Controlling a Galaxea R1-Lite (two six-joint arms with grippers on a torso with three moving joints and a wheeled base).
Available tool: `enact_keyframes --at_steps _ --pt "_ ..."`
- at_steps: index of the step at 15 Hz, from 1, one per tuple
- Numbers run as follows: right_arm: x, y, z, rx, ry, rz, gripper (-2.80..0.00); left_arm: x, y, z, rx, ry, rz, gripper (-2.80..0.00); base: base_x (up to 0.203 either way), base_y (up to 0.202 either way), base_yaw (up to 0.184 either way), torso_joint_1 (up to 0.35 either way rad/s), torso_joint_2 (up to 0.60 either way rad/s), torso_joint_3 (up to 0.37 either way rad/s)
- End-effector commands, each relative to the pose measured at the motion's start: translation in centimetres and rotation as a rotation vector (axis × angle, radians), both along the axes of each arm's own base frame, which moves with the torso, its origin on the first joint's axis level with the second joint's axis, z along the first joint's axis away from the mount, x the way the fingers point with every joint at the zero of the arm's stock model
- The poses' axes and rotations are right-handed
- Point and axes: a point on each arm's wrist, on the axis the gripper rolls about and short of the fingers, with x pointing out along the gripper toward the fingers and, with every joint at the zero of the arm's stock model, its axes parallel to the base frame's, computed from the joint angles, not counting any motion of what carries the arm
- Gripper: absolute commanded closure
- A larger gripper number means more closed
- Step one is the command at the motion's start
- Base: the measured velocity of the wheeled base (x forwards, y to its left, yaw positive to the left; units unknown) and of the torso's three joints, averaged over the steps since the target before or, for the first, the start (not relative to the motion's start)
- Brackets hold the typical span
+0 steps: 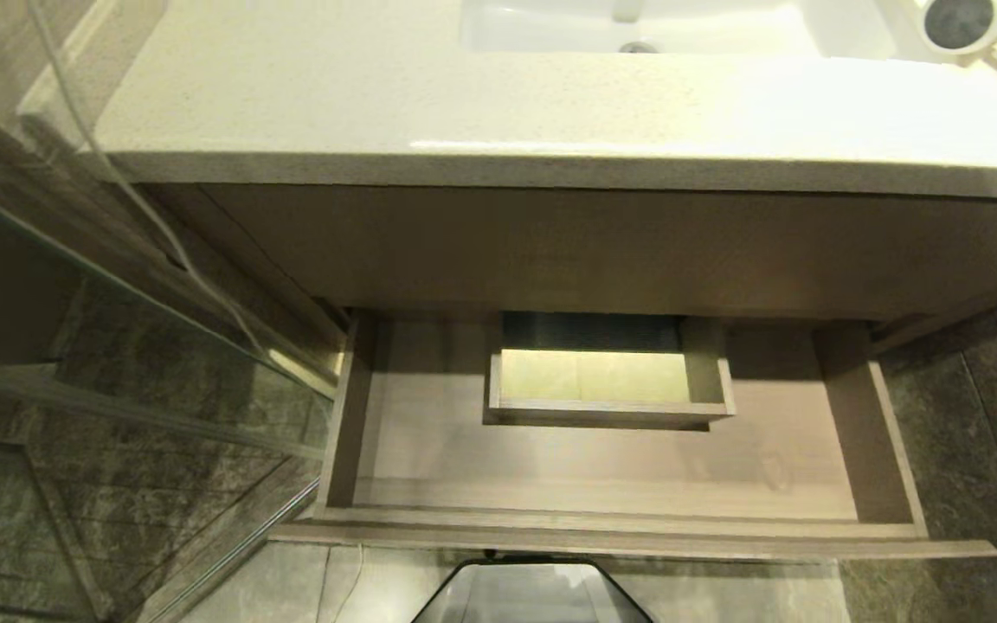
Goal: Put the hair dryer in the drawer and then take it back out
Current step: Pick up the hairdryer
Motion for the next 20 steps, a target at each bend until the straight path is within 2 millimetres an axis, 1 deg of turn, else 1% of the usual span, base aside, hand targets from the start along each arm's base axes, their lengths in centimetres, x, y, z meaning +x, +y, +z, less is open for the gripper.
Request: enact_keyframes --at_steps 1,5,7,20 --pt "0.03 0.01 -1.19 -0.001 0.001 0.001 0.00 0.00 0.00 0.01 0.000 -0.001 -0.001 0.00 0.000 0.008 -0.184 0.002 0.00 0.002" --pt "0.03 0.01 -1.18 0.001 0.000 0.001 0.00 0.00 0.00 -0.01 0.000 0.000 -0.001 0.00 -0.001 0.010 -0.203 0.001 0.00 0.002" --pt "0.03 0.01 -1.18 0.001 0.000 0.001 0.00 0.01 0.00 -0.04 0.000 0.001 0.000 0.00 0.000 0.003 -0.120 0.004 0.00 -0.001" --pt "0.03 0.01 -1.19 0.000 0.001 0.001 0.00 0.00 0.00 0.00 0.000 0.000 0.001 0.00 0.000 0.000 0.000 0.000 0.00 0.000"
